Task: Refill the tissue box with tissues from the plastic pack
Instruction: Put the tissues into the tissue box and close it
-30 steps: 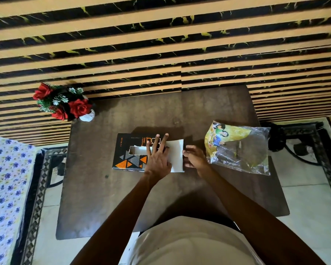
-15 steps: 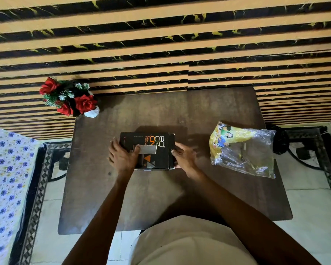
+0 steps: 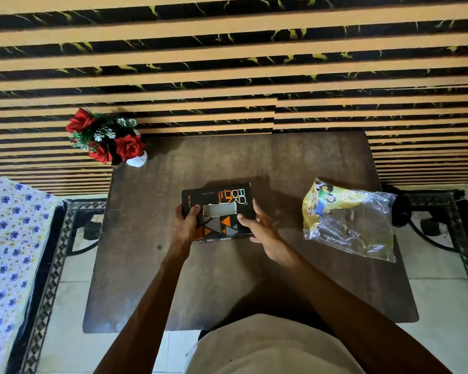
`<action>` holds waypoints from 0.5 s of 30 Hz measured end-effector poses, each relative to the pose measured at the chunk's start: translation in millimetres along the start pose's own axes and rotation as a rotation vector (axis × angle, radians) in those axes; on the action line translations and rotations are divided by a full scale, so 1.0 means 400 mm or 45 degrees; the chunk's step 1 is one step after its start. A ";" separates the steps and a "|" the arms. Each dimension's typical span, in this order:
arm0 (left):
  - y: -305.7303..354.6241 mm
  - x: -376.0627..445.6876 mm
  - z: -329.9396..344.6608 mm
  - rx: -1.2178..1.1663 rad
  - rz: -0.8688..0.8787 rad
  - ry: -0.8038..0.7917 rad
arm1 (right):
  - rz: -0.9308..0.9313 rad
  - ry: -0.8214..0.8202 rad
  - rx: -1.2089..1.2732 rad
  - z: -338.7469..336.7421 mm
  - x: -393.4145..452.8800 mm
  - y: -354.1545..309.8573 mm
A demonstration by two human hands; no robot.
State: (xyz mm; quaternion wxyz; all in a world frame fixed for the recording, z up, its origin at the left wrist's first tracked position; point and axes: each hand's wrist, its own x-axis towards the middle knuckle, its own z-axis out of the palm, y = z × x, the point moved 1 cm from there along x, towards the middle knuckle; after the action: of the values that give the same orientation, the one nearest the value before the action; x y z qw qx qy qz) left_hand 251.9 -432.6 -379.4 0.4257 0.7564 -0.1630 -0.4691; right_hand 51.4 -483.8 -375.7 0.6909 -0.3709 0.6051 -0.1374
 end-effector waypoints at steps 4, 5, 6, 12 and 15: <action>0.074 0.035 0.046 -0.046 -0.016 -0.102 | -0.089 0.107 -0.059 -0.018 0.054 -0.076; 0.105 0.053 0.062 -0.034 -0.005 -0.111 | -0.110 0.129 -0.054 -0.028 0.072 -0.112; 0.131 0.069 0.076 -0.021 0.006 -0.121 | -0.105 0.132 -0.021 -0.039 0.087 -0.140; 0.311 0.236 0.148 0.120 0.166 -0.142 | -0.121 0.142 0.020 -0.077 0.211 -0.334; 0.344 0.302 0.179 0.163 0.211 -0.151 | -0.169 0.160 -0.010 -0.078 0.269 -0.382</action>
State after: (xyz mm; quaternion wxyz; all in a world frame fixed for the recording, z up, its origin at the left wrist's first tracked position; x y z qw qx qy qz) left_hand 273.4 -625.9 -352.8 0.4035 0.7369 -0.2794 -0.4649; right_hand 86.4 -668.4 -351.0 0.6396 -0.4037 0.6218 -0.2032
